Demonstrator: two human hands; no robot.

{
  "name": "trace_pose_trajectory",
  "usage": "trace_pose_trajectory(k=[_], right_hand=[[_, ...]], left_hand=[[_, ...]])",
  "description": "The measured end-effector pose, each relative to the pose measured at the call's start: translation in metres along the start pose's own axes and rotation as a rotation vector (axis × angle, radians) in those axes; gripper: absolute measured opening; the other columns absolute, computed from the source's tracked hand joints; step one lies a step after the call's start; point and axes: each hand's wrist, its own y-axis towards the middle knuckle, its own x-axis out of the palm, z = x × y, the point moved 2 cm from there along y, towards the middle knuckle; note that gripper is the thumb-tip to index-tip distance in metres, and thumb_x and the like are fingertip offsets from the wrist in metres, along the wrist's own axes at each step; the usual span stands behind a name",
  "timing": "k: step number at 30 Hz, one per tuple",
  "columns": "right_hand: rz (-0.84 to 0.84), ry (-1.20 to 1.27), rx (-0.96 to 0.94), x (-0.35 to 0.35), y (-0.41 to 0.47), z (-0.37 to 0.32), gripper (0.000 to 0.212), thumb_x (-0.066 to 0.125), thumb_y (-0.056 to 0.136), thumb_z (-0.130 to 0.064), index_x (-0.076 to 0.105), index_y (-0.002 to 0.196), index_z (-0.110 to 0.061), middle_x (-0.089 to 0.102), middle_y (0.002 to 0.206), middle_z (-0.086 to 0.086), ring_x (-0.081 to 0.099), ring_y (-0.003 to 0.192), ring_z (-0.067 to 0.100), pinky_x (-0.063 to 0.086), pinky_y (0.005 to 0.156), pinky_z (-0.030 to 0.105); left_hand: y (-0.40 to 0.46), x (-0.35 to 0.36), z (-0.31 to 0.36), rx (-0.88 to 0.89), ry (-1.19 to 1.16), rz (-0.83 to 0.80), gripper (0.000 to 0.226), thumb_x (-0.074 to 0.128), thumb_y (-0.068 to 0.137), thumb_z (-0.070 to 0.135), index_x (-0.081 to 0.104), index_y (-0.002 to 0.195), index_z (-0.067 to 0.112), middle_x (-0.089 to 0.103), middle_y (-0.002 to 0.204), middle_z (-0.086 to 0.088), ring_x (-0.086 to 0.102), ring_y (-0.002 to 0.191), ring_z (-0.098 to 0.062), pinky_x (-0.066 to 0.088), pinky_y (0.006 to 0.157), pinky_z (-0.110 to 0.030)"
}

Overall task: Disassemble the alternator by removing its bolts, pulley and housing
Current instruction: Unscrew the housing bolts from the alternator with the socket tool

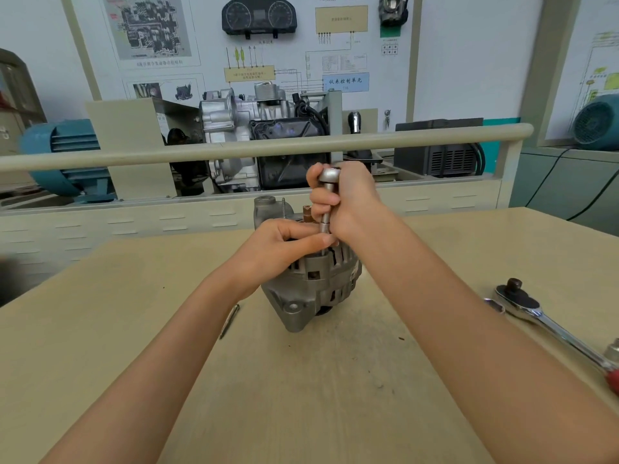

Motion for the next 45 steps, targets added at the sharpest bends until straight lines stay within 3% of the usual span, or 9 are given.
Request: trace_pose_trajectory(k=[3, 5, 8, 12, 22, 31, 37, 40, 45], right_hand=[[0.318, -0.088, -0.415, 0.002, -0.011, 0.012, 0.029, 0.020, 0.104, -0.021, 0.033, 0.078, -0.018, 0.060, 0.067, 0.004, 0.042, 0.041, 0.011, 0.032, 0.038, 0.018], [0.340, -0.106, -0.472, 0.005, -0.014, 0.016, 0.024, 0.023, 0.104, -0.020, 0.036, 0.085, -0.016, 0.061, 0.082, 0.008, 0.050, 0.056, 0.013, 0.038, 0.047, 0.017], [0.222, 0.065, -0.346, 0.012, -0.011, 0.004, 0.013, 0.027, 0.101, -0.007, 0.039, 0.102, -0.012, 0.059, 0.076, 0.003, 0.052, 0.057, 0.011, 0.038, 0.048, 0.016], [0.051, 0.021, -0.112, 0.014, -0.009, -0.004, 0.031, 0.024, 0.093, -0.002, 0.040, 0.069, -0.012, 0.044, 0.051, -0.001, 0.046, 0.038, 0.009, 0.034, 0.044, 0.020], [-0.312, -0.172, 0.386, 0.012, 0.006, -0.017, 0.034, 0.031, 0.098, -0.016, 0.037, 0.065, -0.021, 0.032, 0.036, -0.010, 0.031, 0.025, 0.000, 0.016, 0.032, 0.014], [0.278, -0.107, -0.336, 0.019, -0.004, 0.005, 0.024, 0.026, 0.101, -0.015, 0.042, 0.083, -0.009, 0.044, 0.053, 0.000, 0.038, 0.027, 0.005, 0.023, 0.029, 0.014], [-0.086, -0.200, 0.148, 0.017, 0.007, -0.010, 0.036, 0.028, 0.093, -0.008, 0.036, 0.060, -0.018, 0.032, 0.035, -0.010, 0.029, 0.025, 0.001, 0.012, 0.029, 0.014], [-0.315, -0.223, 0.380, 0.014, 0.014, -0.014, 0.033, 0.033, 0.096, -0.012, 0.037, 0.065, -0.020, 0.032, 0.035, -0.010, 0.031, 0.023, 0.002, 0.011, 0.031, 0.012], [-0.482, -0.184, 0.534, 0.016, 0.012, -0.013, 0.024, 0.038, 0.094, -0.018, 0.044, 0.072, -0.014, 0.038, 0.035, -0.009, 0.036, 0.023, 0.003, 0.013, 0.030, 0.010]], left_hand=[[-0.001, 0.000, 0.002, 0.030, 0.017, 0.009, 0.043, 0.061, 0.090, 0.013, 0.074, 0.064, 0.044, 0.070, 0.075, 0.025, 0.065, 0.074, 0.010, 0.046, 0.064, -0.004], [-0.002, 0.000, 0.002, 0.033, 0.018, 0.008, 0.048, 0.058, 0.091, 0.011, 0.074, 0.061, 0.045, 0.070, 0.075, 0.025, 0.065, 0.073, 0.010, 0.045, 0.063, -0.004], [-0.003, 0.001, 0.001, 0.005, -0.004, 0.010, 0.031, 0.061, 0.091, 0.020, 0.077, 0.074, 0.042, 0.074, 0.086, 0.017, 0.069, 0.083, 0.002, 0.050, 0.071, -0.008], [-0.002, 0.000, 0.000, -0.039, -0.020, -0.021, 0.016, 0.062, 0.089, 0.029, 0.077, 0.089, 0.031, 0.075, 0.095, 0.009, 0.069, 0.089, -0.003, 0.050, 0.073, -0.009], [-0.001, -0.001, -0.001, -0.046, -0.061, -0.033, 0.026, 0.061, 0.076, 0.041, 0.074, 0.097, 0.030, 0.074, 0.101, 0.012, 0.067, 0.098, -0.002, 0.050, 0.083, -0.010], [-0.003, -0.002, -0.001, -0.019, -0.058, -0.036, 0.026, 0.061, 0.088, 0.025, 0.077, 0.077, 0.041, 0.075, 0.088, 0.011, 0.070, 0.088, -0.005, 0.053, 0.078, -0.014], [-0.003, -0.001, 0.001, -0.058, -0.048, -0.050, 0.018, 0.060, 0.087, 0.034, 0.072, 0.100, 0.034, 0.073, 0.104, 0.014, 0.066, 0.100, 0.000, 0.049, 0.083, -0.011], [-0.001, -0.001, 0.001, -0.078, -0.038, -0.062, 0.024, 0.058, 0.087, 0.036, 0.068, 0.109, 0.034, 0.070, 0.111, 0.019, 0.062, 0.107, 0.003, 0.044, 0.097, -0.019], [-0.003, -0.001, 0.001, -0.056, -0.032, -0.049, 0.026, 0.058, 0.079, 0.042, 0.072, 0.099, 0.033, 0.073, 0.104, 0.016, 0.065, 0.102, 0.000, 0.048, 0.091, -0.017]])
